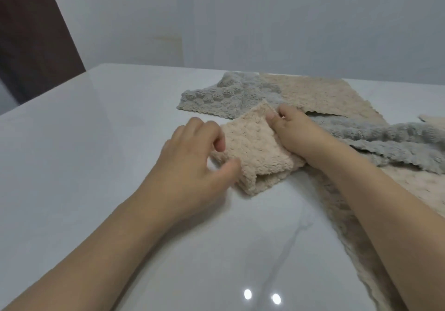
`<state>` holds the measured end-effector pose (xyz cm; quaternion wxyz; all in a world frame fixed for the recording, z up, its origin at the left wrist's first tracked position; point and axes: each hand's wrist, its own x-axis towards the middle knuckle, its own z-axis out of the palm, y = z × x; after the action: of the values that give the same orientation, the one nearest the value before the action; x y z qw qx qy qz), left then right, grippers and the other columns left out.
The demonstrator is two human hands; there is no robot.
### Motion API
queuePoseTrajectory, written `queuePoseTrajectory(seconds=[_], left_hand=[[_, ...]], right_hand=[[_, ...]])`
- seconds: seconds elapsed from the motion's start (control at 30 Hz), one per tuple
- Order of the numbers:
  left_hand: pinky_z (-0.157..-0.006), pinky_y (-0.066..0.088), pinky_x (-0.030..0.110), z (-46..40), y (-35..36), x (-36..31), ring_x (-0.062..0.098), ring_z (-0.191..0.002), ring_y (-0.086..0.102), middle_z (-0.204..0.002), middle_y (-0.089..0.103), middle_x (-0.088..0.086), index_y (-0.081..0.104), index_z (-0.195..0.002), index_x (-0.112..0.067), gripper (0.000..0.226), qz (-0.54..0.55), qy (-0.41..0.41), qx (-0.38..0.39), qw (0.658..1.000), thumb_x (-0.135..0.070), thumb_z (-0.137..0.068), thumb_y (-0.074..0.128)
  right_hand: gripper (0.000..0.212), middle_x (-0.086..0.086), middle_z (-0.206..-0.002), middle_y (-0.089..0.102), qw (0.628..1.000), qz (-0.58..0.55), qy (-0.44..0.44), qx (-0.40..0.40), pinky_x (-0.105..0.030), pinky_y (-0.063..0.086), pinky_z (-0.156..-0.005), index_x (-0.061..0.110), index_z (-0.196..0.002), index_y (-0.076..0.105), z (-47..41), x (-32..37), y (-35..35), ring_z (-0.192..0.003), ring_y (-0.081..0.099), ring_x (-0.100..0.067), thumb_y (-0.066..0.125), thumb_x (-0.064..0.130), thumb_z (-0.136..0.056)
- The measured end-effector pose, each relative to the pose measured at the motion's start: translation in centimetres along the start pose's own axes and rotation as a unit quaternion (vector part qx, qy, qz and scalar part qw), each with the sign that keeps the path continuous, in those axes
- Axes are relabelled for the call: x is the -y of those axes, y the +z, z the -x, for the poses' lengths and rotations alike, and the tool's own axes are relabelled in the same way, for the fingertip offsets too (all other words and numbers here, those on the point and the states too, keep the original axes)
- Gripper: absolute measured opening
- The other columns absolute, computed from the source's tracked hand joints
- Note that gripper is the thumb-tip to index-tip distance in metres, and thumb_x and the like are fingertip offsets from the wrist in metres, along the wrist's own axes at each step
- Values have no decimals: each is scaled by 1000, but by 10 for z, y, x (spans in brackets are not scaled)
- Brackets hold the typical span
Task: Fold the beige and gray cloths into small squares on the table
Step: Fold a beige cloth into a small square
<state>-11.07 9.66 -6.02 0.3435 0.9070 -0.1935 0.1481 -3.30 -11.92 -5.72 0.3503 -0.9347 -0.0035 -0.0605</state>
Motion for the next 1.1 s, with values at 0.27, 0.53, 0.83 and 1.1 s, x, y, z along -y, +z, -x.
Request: queuePoseTrajectory(seconds=[0.27, 0.53, 0.83, 1.1], left_hand=[[-77, 47, 39, 1, 35, -8, 18, -93, 45, -98, 42, -7, 50, -95, -29, 34, -154, 23, -2, 988, -54, -73, 56], [-66, 47, 43, 0, 32, -2, 28, -88, 48, -105, 47, 2, 51, -101, -20, 27, -264, 39, 20, 964, -29, -76, 44], [-96, 26, 36, -3, 22, 6, 11, -110, 29, -117, 31, -15, 37, -109, -37, 50, -233, -36, 142, 961, -59, -65, 28], [-101, 14, 31, -16, 27, 19, 11, -114, 27, -116, 36, -16, 47, -98, -40, 33, -140, -90, 122, 978, -68, -88, 33]], right_hand=[[36, -3, -84, 51, 986, 163, -2, 14, -32, 32, -69, 15, -82, 46, -1, 4, 4, -85, 49, -25, 36, 43, -102], [33, -18, -105, 65, 963, 256, -33, -73, -35, 34, -69, 13, -97, 57, 4, -1, 19, -99, 59, -36, 37, 39, -102], [33, -17, -103, 64, 966, 253, -22, -50, -36, 36, -71, 15, -89, 51, 1, -4, 17, -98, 59, -36, 34, 41, -102], [63, -21, -144, 46, 977, 194, 63, 67, -39, 34, -107, 2, -136, 48, 5, 12, -12, -133, 43, -34, 20, 48, -103]])
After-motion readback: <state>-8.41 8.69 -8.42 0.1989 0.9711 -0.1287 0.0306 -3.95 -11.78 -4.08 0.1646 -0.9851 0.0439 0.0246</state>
